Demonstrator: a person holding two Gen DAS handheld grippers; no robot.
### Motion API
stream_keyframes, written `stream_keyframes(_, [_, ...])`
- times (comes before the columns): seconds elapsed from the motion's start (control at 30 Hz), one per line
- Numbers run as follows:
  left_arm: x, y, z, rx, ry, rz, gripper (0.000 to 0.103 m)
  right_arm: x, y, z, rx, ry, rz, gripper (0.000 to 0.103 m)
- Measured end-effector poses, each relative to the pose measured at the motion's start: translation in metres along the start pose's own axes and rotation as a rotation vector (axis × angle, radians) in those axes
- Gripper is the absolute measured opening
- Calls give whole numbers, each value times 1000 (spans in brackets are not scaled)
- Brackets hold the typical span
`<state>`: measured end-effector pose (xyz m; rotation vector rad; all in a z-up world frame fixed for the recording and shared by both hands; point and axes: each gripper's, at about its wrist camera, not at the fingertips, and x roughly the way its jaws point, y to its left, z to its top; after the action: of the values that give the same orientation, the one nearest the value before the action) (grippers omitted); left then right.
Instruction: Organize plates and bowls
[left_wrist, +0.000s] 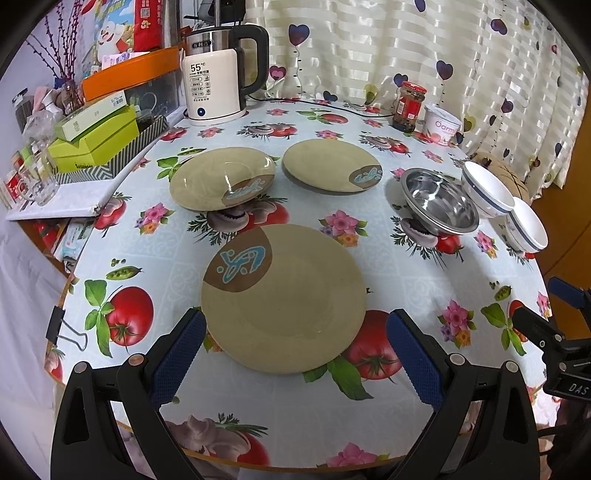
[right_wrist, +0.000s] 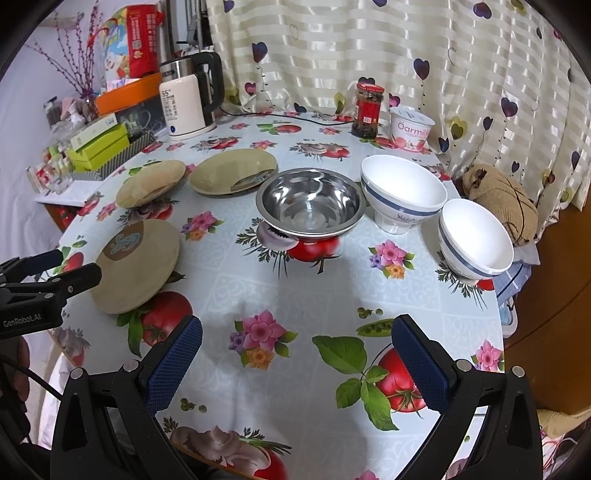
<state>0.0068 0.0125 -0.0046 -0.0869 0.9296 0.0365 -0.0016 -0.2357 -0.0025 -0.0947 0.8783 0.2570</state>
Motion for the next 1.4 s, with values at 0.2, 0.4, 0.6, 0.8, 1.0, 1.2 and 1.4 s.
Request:
stream_keyframes(0.2, [3,3,1,-8,2,-4,99,2,2,2,-8,0,3,103])
stream_keyframes(0.4, [7,7,3,-14,5,-8,99,6,6,8,-14,2,0,103])
stream_keyframes(0.6, [12,14,7,-25,7,-16,92,12,7,15,-22,7,-9,103])
stream_keyframes(0.8, [16,24,11,-55,15,-33,90,18,13,25,-39,6,-5,103])
stream_keyframes(1.0, [21,38,18,-89,9,-58,86,26,23,40,-50,11,15,101])
stream_keyframes(1.2, [28,60,28,-125,-6,-47,75,41,42,56,-97,23,35,98])
stream_keyframes(1.4, [39,84,38,-157,-10,-36,68,57,66,72,-138,37,69,88])
